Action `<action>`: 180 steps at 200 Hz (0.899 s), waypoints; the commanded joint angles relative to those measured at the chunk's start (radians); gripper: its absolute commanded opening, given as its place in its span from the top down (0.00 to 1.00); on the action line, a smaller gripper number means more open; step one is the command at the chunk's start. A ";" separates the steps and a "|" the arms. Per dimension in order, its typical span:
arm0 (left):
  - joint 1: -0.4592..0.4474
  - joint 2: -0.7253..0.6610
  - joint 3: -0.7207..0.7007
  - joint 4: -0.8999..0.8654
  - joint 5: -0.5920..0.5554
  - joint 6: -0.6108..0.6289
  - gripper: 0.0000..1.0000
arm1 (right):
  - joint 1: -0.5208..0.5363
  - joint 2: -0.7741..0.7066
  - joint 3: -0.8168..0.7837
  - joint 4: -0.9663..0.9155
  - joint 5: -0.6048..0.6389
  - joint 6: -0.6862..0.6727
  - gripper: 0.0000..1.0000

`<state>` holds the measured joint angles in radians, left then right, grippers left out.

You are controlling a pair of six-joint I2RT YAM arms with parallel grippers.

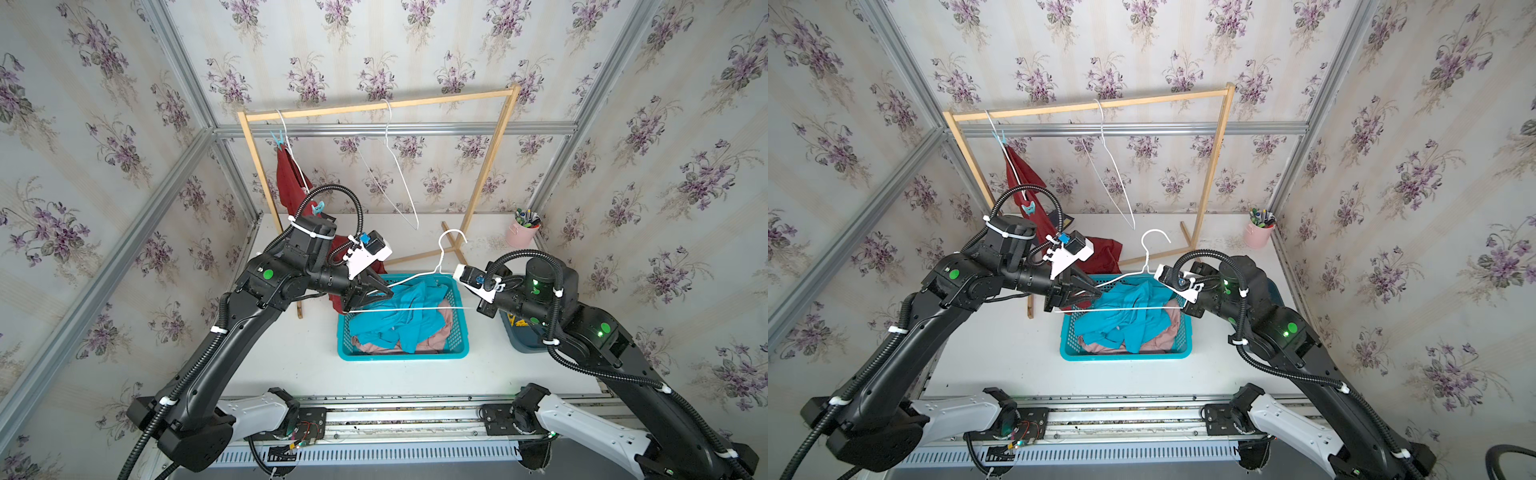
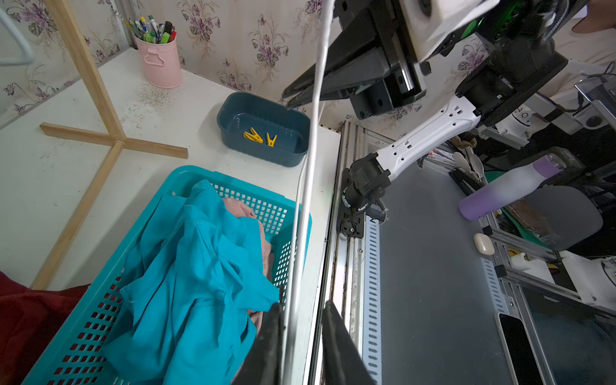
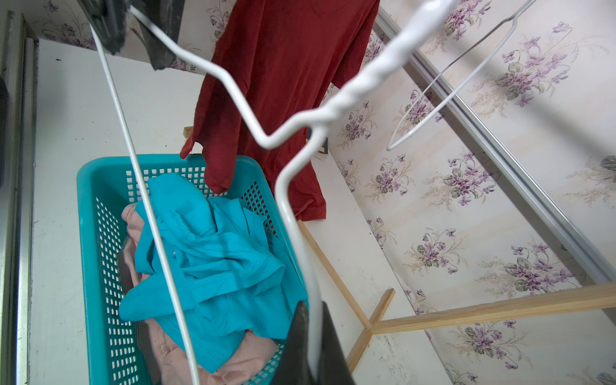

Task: Remove the clothespins securing t-shirts to the hanger
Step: Place the hanger on the clothes rail.

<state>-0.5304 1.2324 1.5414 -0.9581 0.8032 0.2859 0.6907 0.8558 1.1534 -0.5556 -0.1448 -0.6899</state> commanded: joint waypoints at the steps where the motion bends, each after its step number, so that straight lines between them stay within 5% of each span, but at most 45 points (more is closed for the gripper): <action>1: 0.000 -0.006 -0.002 -0.018 0.022 0.021 0.88 | 0.001 -0.003 0.005 0.040 -0.014 0.003 1.00; 18: 0.000 -0.013 -0.001 -0.024 0.017 0.020 1.00 | 0.001 -0.003 -0.002 0.048 -0.014 0.010 1.00; 57: 0.000 -0.047 -0.001 -0.024 -0.040 -0.019 1.00 | 0.001 -0.018 -0.039 0.104 0.013 0.030 0.99; 86: 0.000 -0.066 -0.001 -0.023 -0.100 -0.088 1.00 | 0.001 -0.038 -0.072 0.186 0.025 0.068 0.52; 103: 0.001 -0.083 -0.010 -0.012 -0.163 -0.140 1.00 | 0.001 -0.042 -0.078 0.218 0.017 0.092 0.38; 180: -0.021 -0.340 -0.130 0.018 -0.636 -0.406 1.00 | 0.001 -0.028 -0.048 0.302 0.100 0.259 0.34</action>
<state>-0.5377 0.9527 1.4391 -0.9638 0.3771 0.0212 0.6910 0.8158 1.0882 -0.3302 -0.1104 -0.5262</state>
